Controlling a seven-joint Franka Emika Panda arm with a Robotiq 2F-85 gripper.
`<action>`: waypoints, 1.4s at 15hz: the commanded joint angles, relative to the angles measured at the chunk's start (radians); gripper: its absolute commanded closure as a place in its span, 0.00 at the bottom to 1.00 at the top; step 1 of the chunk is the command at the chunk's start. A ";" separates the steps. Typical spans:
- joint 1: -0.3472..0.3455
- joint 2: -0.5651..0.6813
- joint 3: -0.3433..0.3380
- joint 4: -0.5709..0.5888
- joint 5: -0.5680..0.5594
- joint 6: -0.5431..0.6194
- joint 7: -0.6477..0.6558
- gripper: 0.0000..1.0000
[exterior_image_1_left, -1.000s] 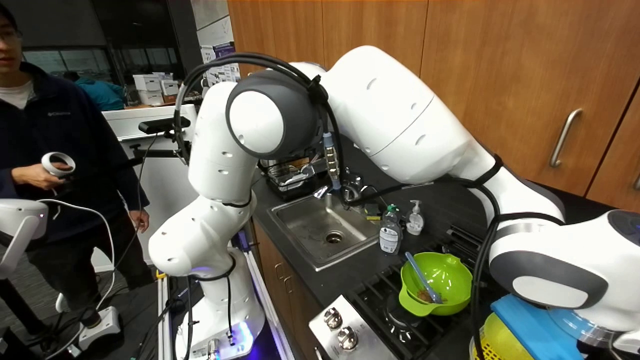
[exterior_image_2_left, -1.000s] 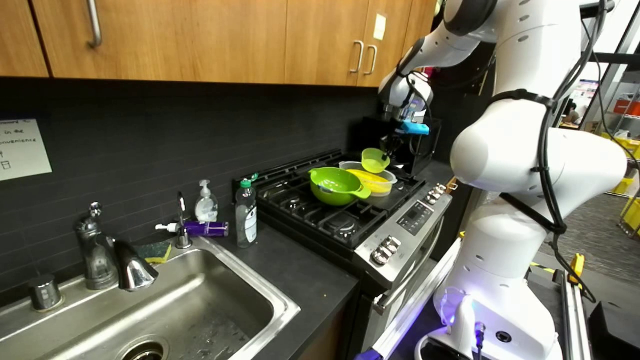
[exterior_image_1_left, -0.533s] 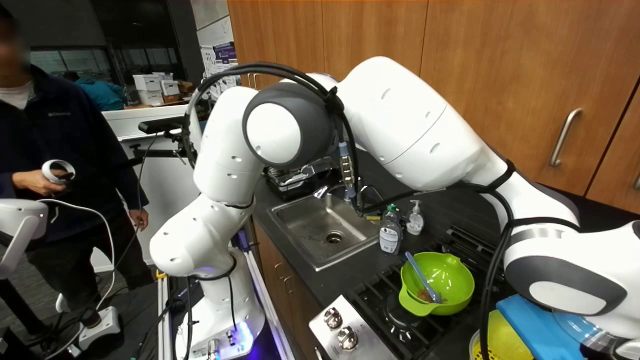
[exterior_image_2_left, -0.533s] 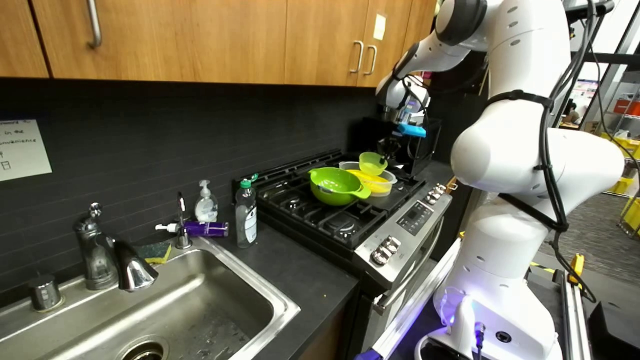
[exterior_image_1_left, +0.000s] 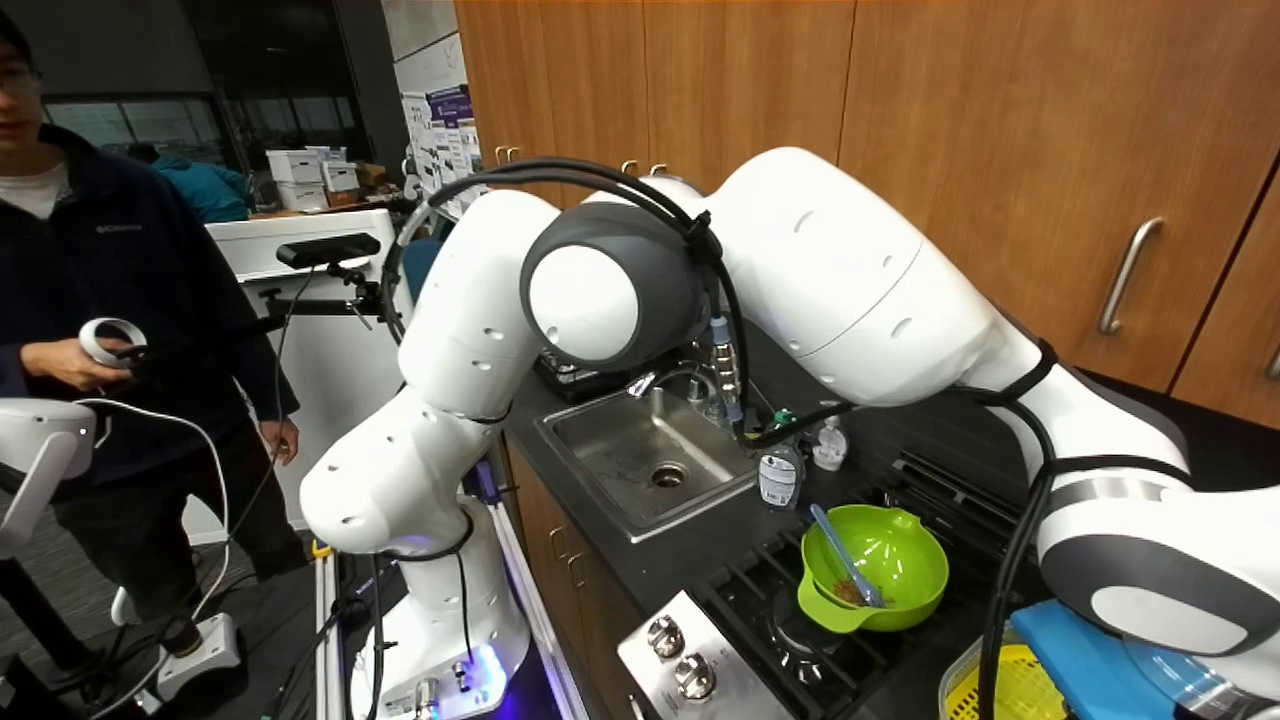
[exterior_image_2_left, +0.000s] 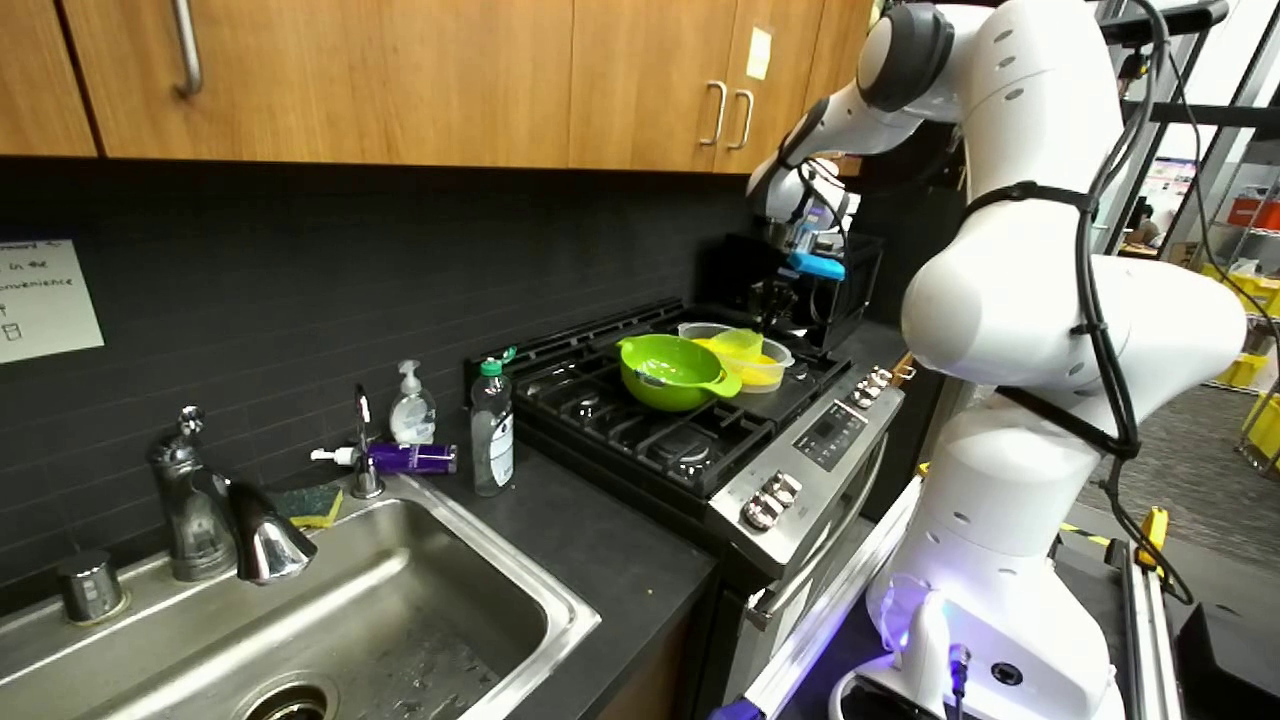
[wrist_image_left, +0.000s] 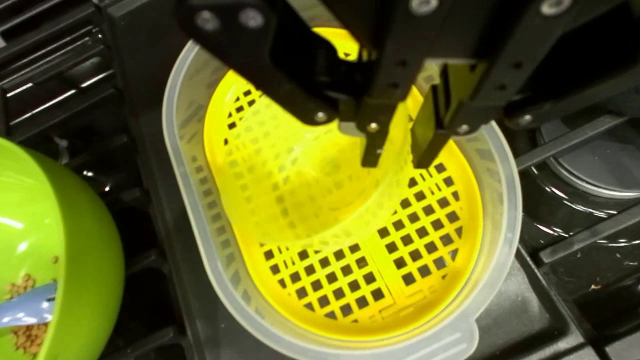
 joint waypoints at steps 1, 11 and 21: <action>0.009 0.020 -0.017 0.049 0.026 -0.042 0.021 0.46; 0.004 0.023 -0.020 0.045 0.028 -0.035 0.013 0.26; 0.004 0.023 -0.020 0.046 0.028 -0.035 0.013 0.26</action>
